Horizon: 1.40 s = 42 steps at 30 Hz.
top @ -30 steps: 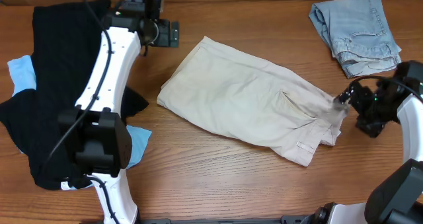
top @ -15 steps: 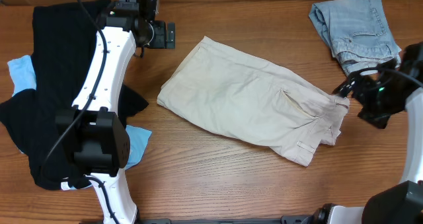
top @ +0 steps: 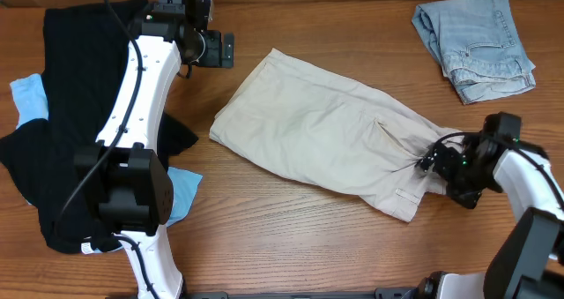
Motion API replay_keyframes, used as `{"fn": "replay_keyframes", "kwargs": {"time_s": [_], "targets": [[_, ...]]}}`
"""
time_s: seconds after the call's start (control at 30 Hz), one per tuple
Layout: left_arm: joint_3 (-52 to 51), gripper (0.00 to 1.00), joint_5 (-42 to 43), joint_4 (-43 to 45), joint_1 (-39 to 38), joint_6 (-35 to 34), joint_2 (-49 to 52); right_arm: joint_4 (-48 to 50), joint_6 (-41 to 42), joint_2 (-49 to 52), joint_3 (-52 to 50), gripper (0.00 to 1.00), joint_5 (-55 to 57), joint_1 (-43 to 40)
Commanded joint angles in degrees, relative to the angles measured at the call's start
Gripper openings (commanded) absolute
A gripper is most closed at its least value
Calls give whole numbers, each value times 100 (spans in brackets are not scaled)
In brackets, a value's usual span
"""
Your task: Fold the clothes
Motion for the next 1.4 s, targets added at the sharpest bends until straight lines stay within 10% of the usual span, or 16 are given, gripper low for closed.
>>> {"fn": "replay_keyframes", "kwargs": {"time_s": [0.0,0.33,0.63,1.37], "targets": [[90,100,46,-4,-35,133,-131,402,234,179,-289,100,55,-13],[85,100,48,-63,-37,131,-129,1818,160,651,-334,88,-1812,186],[85,100,50,-205,-39,129,-129,2599,125,649,-293,9,-2461,372],[83,94,1259,-289,-376,402,48,-1838,-1650,658,3438,4,-1862,-717]]}}
